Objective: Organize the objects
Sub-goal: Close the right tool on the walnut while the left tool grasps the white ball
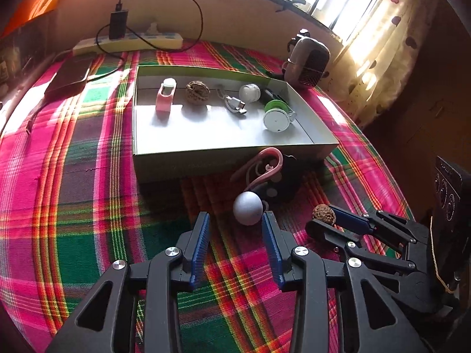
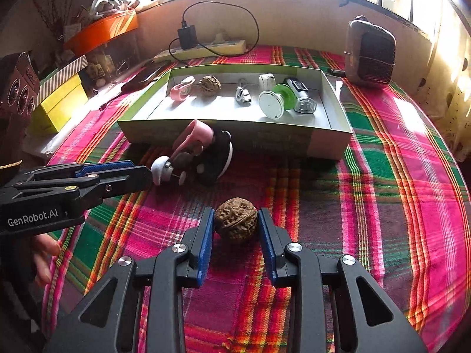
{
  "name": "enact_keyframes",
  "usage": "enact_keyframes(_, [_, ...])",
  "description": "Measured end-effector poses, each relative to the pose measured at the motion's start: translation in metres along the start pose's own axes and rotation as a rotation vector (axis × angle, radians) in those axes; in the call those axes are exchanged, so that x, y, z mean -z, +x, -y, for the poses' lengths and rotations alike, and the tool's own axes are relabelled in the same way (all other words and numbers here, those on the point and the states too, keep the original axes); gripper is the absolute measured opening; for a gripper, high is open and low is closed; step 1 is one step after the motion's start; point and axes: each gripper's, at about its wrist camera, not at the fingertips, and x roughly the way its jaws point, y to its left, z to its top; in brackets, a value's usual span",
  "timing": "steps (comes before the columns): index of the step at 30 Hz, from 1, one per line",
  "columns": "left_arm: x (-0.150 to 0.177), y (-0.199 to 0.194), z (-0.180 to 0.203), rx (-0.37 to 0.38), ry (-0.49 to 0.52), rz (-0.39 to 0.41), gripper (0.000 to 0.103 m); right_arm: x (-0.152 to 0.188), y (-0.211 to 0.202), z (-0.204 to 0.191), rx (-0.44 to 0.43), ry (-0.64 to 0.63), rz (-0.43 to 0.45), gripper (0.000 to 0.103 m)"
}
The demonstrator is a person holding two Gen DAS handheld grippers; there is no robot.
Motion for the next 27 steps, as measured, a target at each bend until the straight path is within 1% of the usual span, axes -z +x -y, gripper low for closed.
enact_keyframes(2, [-0.002,0.003,0.003,0.006,0.013,-0.006,0.035,0.002,-0.002,0.007,0.001,0.013,0.001,0.031])
enact_keyframes(10, [-0.011,0.016,0.007,-0.008,0.026,-0.025,0.035,0.004,-0.006,0.028,0.024,0.054,0.000,0.031])
enact_keyframes(15, [-0.014,0.020,0.013,-0.031,0.050,-0.029,0.035,0.003,-0.005,0.030,0.010,0.051,0.000,0.031])
enact_keyframes(27, [-0.013,0.022,0.015,-0.052,0.060,-0.028,0.034,0.000,-0.003,0.034,-0.009,0.044,0.006,0.031])
